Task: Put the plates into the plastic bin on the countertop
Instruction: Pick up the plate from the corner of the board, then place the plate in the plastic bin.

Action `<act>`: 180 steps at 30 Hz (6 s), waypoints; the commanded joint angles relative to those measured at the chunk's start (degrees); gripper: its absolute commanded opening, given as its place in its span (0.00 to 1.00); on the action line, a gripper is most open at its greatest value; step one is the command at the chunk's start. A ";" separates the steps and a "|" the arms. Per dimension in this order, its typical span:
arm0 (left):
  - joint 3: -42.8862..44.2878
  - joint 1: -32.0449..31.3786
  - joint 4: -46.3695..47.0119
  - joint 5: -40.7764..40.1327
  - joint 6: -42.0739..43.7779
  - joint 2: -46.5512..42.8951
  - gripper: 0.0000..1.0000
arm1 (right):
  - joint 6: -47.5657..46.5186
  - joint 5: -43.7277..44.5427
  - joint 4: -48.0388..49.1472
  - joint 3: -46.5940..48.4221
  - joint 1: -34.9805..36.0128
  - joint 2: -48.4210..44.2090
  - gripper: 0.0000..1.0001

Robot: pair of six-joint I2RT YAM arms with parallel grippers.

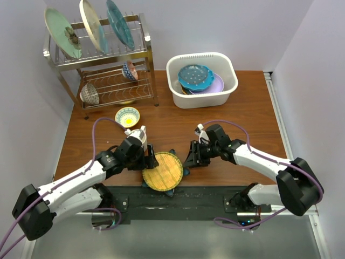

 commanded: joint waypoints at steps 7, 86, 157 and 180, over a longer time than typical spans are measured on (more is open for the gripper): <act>-0.73 -0.15 0.92 -0.04 -0.31 -1.55 0.88 | 0.65 2.05 0.14 -2.28 1.30 -1.25 0.47; -1.70 -0.15 2.15 1.01 0.65 -1.29 0.88 | 15.06 11.02 29.32 -5.27 12.46 6.57 0.16; 13.24 -0.15 -9.54 -12.70 4.87 -10.96 1.00 | -0.93 18.05 1.02 15.12 1.66 -0.37 0.00; 8.68 -0.24 -5.15 -7.42 5.22 -7.62 1.00 | -4.36 13.22 -0.38 29.79 -8.62 8.50 0.00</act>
